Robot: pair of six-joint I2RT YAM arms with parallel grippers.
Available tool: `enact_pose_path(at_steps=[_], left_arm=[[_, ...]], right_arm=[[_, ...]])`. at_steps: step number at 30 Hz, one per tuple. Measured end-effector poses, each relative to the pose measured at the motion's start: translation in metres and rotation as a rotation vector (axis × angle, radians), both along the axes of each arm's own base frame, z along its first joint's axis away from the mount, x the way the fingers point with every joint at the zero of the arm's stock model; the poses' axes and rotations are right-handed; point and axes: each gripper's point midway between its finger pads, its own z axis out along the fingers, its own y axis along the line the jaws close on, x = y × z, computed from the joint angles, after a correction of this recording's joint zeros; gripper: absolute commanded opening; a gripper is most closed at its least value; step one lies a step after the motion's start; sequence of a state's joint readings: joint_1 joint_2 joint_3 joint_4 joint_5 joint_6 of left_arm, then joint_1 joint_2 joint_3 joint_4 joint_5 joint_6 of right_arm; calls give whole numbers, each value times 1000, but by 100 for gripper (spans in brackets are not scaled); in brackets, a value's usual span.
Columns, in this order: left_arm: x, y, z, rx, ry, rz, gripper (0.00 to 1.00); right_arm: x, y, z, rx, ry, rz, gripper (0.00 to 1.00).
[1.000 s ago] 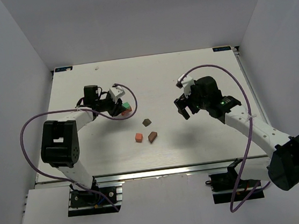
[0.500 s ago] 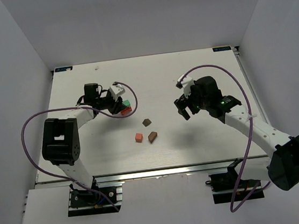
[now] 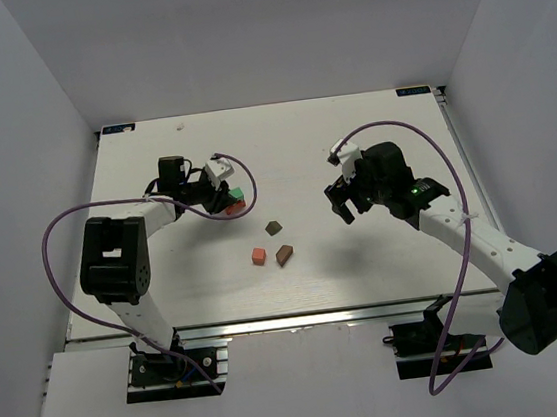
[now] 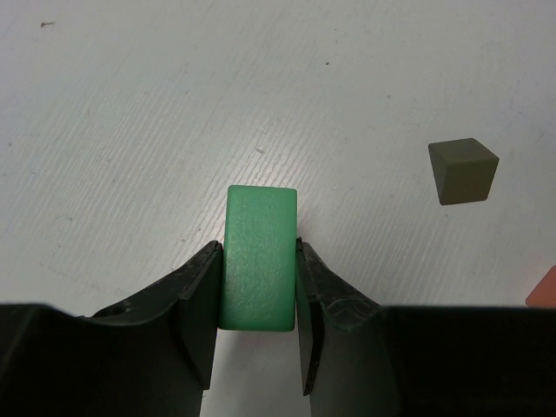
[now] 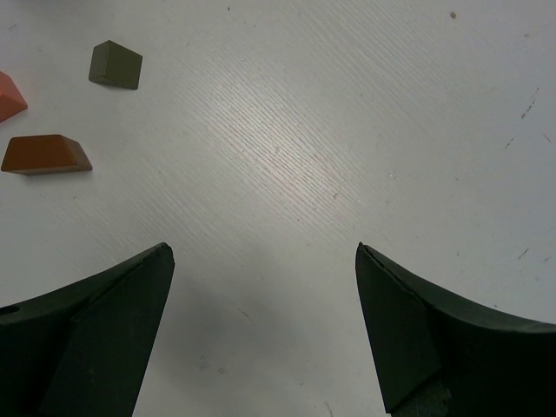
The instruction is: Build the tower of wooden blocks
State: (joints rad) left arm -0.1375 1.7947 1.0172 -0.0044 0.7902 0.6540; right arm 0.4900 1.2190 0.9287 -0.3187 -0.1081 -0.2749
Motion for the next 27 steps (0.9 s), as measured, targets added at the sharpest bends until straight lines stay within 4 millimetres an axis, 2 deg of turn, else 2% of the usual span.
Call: enact_pose_path(at_steps=[27], left_arm=[[6, 5, 7, -38, -12, 17, 0]], right_arm=[[-3, 3, 3, 0, 5, 32, 89]])
